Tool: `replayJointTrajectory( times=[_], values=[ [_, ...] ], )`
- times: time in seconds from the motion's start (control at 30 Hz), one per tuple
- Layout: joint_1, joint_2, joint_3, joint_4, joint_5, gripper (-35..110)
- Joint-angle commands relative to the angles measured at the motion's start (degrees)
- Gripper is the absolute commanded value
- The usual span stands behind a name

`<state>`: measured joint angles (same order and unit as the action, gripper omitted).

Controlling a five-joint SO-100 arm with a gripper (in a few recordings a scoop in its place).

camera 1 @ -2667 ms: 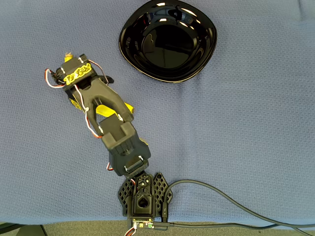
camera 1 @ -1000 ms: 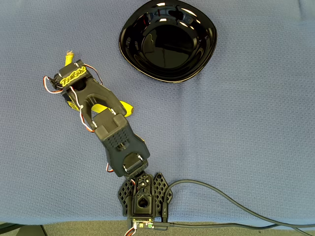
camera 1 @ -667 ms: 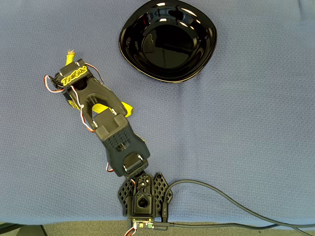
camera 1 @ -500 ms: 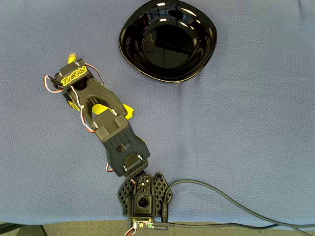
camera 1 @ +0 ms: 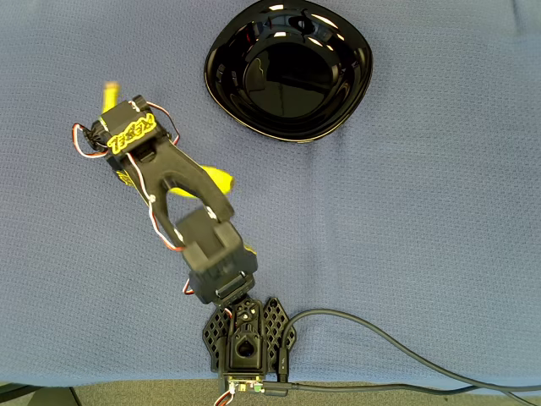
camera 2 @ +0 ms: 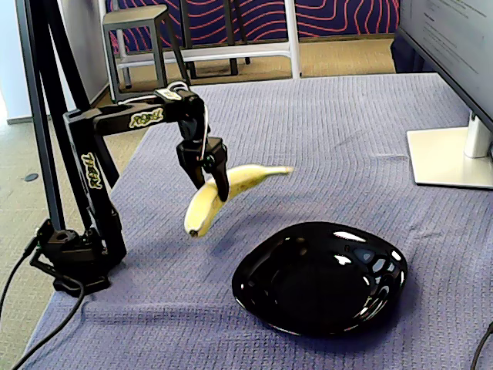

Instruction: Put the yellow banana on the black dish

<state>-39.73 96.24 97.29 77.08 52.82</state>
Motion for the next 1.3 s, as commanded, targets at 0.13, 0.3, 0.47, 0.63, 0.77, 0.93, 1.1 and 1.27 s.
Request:
replayJointTrajectory(
  times=[0.13, 0.3, 0.47, 0.63, 0.77, 0.93, 1.1, 1.27],
  values=[
    [8.53, 11.51, -1.41, -0.62, -9.84, 0],
    [13.54, 14.06, -1.85, 0.35, -14.94, 0],
    [19.60, 14.77, -2.90, 1.32, -14.94, 0],
    [25.58, 13.89, -2.81, 1.85, -13.54, 0],
    [28.56, 11.51, -3.87, 0.97, -12.30, 0],
    [32.17, 2.20, -13.10, 0.70, -10.11, 0],
    [35.68, -8.17, -23.55, 1.49, -9.05, 0],
    [37.44, -14.33, -30.41, 1.67, -8.53, 0]
  ],
)
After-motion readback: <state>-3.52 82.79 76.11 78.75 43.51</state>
